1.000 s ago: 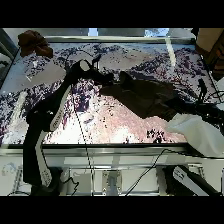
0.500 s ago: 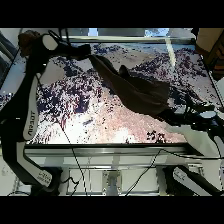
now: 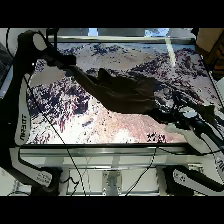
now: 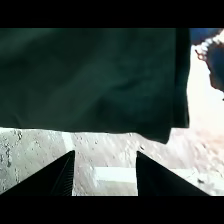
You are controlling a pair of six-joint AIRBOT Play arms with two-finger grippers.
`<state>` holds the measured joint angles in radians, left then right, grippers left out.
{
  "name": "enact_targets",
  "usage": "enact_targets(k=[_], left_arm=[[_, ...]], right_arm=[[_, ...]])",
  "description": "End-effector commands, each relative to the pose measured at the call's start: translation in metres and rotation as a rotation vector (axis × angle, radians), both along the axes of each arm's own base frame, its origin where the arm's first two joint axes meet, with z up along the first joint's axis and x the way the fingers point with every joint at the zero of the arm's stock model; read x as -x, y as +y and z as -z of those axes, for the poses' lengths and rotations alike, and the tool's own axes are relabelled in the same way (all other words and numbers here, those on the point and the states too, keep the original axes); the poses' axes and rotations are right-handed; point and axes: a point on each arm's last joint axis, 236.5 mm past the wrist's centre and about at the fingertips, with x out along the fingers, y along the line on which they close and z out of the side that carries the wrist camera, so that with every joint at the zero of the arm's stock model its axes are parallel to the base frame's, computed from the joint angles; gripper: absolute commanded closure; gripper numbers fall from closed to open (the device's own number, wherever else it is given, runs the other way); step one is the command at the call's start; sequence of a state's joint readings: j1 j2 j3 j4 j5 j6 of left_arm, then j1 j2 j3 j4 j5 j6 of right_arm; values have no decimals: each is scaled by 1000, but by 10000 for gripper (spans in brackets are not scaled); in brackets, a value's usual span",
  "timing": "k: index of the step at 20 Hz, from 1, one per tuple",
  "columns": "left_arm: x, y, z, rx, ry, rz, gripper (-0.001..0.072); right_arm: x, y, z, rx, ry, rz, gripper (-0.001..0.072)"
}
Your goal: Fold the shirts.
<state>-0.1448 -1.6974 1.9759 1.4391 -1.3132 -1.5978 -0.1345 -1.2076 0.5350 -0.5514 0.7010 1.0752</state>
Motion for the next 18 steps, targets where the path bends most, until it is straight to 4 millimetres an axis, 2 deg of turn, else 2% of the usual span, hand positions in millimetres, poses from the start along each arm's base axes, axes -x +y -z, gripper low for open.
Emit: enact_targets(k=[1,9,11,13,15,18], left_arm=[[7,8,14,-35,43,-4,700],[4,15,13,-68,28,-8,699],[4,15,13,-68,28,-9,699],[4,15,14,-68,30,-9,699],[5,15,14,-68,31,-9,699],[5,15,14,-65,32,-8,700]], right_arm=[[-9,-3,13,18,3,47,266],[-12,-7,10,51,-14,23,266],[-21,-7,-7,79,-60,-29,267],[-37,-12,-36,131,-138,-69,268],[-55,-32,-60,234,-198,-67,269],[-76,-82,-72,365,-229,42,269]])
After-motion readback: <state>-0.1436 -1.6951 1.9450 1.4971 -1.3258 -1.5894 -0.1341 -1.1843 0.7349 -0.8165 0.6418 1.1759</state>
